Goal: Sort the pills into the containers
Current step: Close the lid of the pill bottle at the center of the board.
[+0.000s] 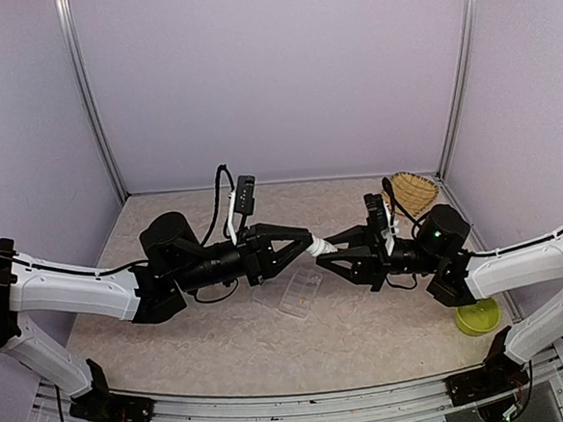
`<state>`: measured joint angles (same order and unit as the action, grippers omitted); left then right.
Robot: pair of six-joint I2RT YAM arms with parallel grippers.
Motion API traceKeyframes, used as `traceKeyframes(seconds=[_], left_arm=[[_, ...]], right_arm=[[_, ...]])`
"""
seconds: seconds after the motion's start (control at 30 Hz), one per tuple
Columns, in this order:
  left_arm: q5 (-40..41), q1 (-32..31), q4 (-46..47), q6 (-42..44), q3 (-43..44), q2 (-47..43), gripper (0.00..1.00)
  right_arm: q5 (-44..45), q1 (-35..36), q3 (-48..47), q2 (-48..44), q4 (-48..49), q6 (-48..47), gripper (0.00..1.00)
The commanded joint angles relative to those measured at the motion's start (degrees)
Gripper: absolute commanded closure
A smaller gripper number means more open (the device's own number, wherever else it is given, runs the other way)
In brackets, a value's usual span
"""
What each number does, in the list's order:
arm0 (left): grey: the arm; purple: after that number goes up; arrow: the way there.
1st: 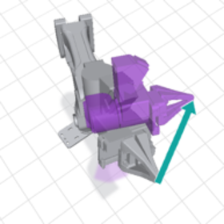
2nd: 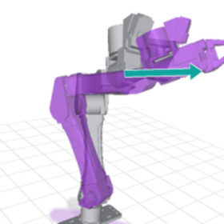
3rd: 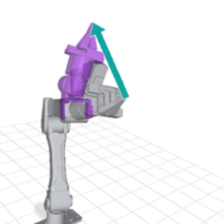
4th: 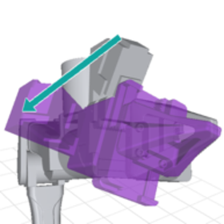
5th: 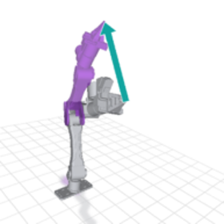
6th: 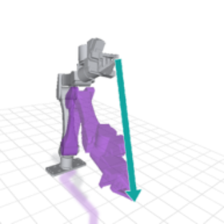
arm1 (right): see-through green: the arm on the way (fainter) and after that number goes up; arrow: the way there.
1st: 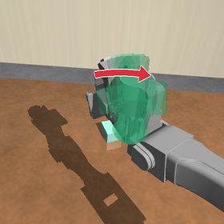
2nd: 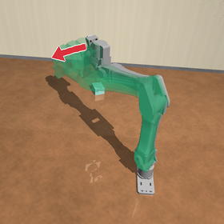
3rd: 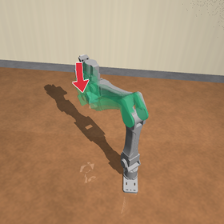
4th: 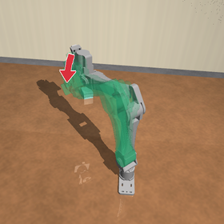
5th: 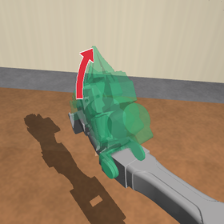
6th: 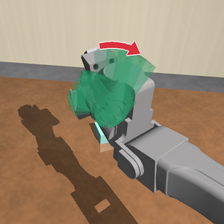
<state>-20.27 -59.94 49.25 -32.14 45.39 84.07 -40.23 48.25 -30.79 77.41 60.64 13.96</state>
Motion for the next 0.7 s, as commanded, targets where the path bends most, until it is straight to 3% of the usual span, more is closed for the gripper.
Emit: traceKeyframes(seconds=[0.0, 0.23, 0.53, 0.67], left_arm=[[-0.3, -0.6, -0.2, -1.0, 2.0, 1.1, 0.74], [3.6, -0.5, -6.4, -2.0, 3.4, 1.6, 0.74], [6.0, -0.8, -4.9, -7.4, 2.1, 2.7, 0.71], [5.6, -0.8, -3.7, -8.0, 2.0, 3.5, 0.71]], right_arm=[[0.2, 0.6, -2.1, 0.2, -1.8, -1.3, 0.85], [7.2, 1.2, -2.9, -1.6, -8.7, -5.2, 0.88], [17.0, 3.3, -2.6, -3.0, -10.9, -8.3, 0.88], [17.0, 3.7, -2.3, -3.4, -10.5, -8.9, 0.88]])
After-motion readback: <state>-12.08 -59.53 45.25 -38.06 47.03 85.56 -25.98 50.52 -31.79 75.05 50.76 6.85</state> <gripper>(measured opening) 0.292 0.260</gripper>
